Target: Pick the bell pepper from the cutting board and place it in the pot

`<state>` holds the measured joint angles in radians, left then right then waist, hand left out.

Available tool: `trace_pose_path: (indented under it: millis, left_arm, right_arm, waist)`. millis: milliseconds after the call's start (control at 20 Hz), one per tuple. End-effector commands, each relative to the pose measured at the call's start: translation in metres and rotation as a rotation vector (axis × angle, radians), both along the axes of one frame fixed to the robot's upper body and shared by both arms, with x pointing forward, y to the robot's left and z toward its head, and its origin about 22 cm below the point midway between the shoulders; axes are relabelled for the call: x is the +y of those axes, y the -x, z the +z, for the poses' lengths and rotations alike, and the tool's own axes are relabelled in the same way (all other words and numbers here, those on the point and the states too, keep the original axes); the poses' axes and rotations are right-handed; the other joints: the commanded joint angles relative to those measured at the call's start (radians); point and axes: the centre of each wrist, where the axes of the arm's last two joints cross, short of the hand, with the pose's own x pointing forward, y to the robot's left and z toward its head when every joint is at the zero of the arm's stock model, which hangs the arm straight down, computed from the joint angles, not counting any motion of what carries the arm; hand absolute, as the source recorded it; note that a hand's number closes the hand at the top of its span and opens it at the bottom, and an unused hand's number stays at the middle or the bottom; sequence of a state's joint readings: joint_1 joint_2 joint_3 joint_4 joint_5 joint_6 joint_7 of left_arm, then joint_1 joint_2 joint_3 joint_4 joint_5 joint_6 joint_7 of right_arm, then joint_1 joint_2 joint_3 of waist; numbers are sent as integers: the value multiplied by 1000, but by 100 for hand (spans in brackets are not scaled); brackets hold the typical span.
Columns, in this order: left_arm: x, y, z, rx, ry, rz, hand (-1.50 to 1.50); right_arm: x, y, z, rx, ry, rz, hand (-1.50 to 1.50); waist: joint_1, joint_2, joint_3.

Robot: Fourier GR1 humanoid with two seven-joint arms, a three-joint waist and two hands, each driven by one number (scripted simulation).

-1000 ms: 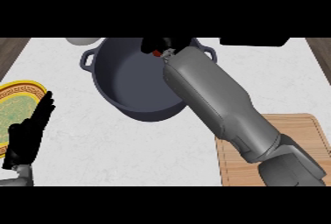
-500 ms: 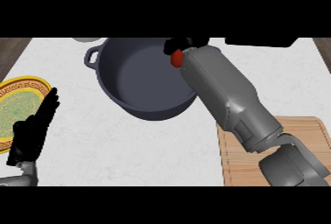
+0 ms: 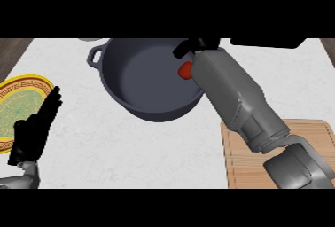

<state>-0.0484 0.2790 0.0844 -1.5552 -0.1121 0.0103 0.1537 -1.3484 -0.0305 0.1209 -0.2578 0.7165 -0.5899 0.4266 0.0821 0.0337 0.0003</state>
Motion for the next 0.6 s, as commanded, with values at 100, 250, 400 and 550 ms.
trace_pose_path:
  millis: [100, 250, 400, 550]
  left_arm:
    - [1, 0, 2, 6, 0, -1, 0]
    - [8, 2, -4, 14, 16, 22, 0]
    - [10, 10, -10, 12, -20, 14, 0]
    - [8, 14, 1, 29, -7, 42, 0]
  right_arm:
    - [15, 4, 18, -257, -213, 30, -150]
    - [10, 4, 27, -364, -350, 14, -150]
    - [4, 4, 25, -365, -447, 27, -150]
    - [-4, 2, 21, -305, -511, 65, -150]
  waist:
    - [10, -4, 1]
    - [-8, -5, 1]
    - [-11, -15, 1]
    - [-38, -23, 1]
